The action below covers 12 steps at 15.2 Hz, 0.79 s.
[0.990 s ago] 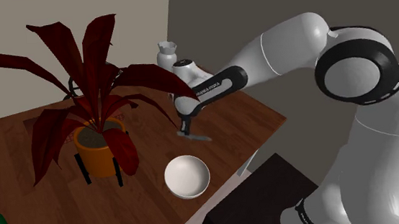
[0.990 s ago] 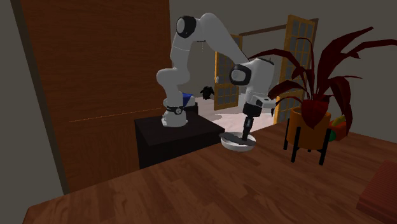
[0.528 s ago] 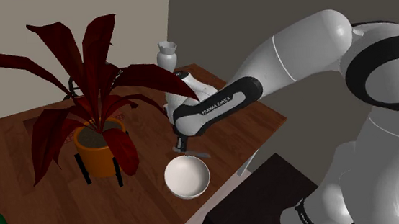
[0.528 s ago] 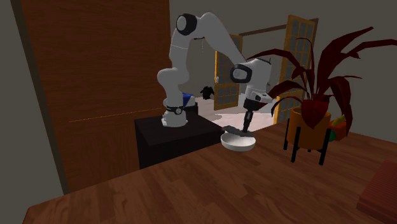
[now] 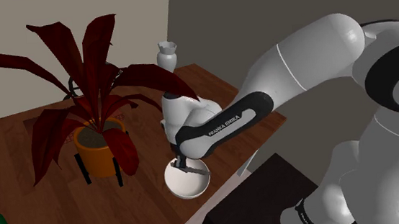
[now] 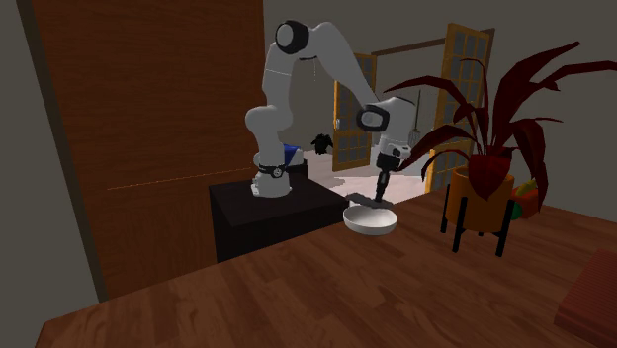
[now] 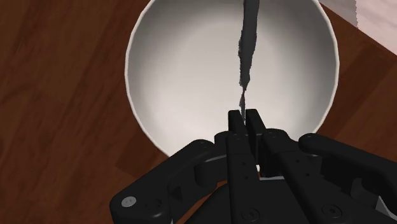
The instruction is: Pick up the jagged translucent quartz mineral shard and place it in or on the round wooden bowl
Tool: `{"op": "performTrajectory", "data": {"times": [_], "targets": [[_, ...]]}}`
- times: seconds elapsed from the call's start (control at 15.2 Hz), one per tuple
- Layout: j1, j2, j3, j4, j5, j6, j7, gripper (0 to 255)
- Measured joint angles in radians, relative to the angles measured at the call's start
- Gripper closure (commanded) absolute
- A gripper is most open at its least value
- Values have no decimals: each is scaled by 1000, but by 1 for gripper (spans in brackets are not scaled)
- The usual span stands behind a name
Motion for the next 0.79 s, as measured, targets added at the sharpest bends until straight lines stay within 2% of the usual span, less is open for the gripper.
{"op": "performTrajectory", "data": {"times": [0.79], "targets": [[2,135,2,7,0,132,10,255]]}}
